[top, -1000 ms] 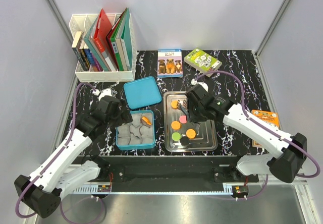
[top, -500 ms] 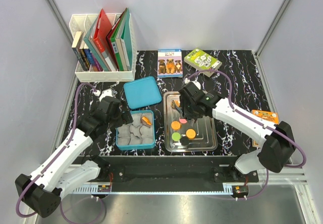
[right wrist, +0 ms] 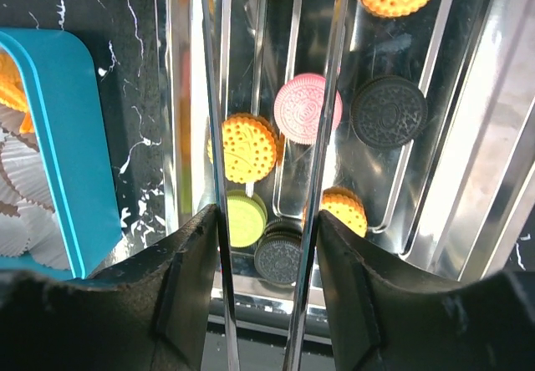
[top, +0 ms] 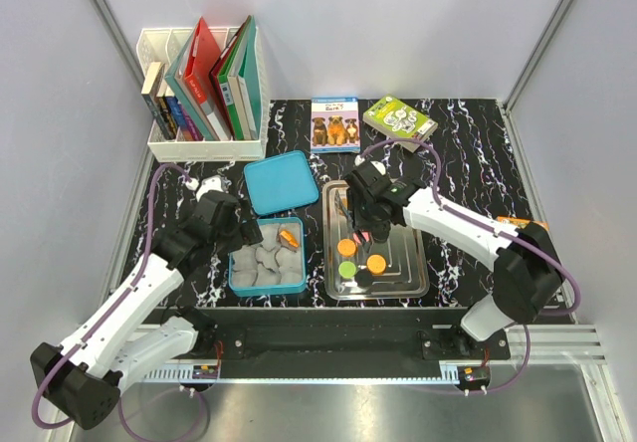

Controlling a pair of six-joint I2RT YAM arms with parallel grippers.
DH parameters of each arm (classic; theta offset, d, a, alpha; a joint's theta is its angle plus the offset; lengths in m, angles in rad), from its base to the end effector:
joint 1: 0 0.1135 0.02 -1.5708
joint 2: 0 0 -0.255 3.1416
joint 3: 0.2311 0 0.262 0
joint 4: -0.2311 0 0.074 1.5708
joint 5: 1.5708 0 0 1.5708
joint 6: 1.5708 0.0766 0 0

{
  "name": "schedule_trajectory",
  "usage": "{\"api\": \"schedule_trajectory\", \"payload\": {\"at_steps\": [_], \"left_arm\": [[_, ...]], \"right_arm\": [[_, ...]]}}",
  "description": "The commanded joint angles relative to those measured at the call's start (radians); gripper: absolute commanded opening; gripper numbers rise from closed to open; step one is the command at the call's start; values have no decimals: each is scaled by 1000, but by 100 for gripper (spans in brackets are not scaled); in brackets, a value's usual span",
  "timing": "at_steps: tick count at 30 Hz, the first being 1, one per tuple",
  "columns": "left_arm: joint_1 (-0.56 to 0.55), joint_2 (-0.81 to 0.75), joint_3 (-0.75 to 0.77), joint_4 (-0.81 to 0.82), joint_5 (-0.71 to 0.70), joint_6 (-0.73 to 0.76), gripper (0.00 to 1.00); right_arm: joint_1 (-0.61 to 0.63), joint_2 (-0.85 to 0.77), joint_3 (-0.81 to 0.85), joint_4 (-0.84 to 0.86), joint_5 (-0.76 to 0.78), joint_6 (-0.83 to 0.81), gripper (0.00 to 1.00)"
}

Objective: Pack the cookies

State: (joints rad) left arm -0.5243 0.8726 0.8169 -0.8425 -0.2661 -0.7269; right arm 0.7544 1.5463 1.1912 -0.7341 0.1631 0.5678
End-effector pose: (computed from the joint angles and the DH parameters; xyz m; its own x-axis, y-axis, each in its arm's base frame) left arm 0.1886 -0.0858 0.2389 -0.7327 -0.3169 -0.6022 -0.1951 0.9456 -0.2603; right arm 0.2585 0.2259 0.2034 -0.8784 -0.0973 -0.4679 -0.1762 0.9760 0.1278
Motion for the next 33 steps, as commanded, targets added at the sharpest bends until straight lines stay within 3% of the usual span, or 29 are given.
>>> {"api": "schedule_trajectory", "payload": {"at_steps": [1,6,22,25,29,33], "left_arm": [[3,-4,-7,33,-2,1,99],[3,-3,-7,34,-2,3,99],[4,-3,-12,40,14,-6,99],[3,-3,-12,40,15,-8,99],[3,-3,-13,40,15,-6,99],[4,-3,-10,40,11,-6,99]], "right_arm": [[-7,24,36,52,-23,-22,54],[-6,8,18,52,-36,-5,47],[-6,-83,-67,27,-80,23,49],[-7,-80,-74,27,-89,23,43],[-6,-97,-79,25,-79,23,25],[-7,-149,-65,3,-51,30,17]]}}
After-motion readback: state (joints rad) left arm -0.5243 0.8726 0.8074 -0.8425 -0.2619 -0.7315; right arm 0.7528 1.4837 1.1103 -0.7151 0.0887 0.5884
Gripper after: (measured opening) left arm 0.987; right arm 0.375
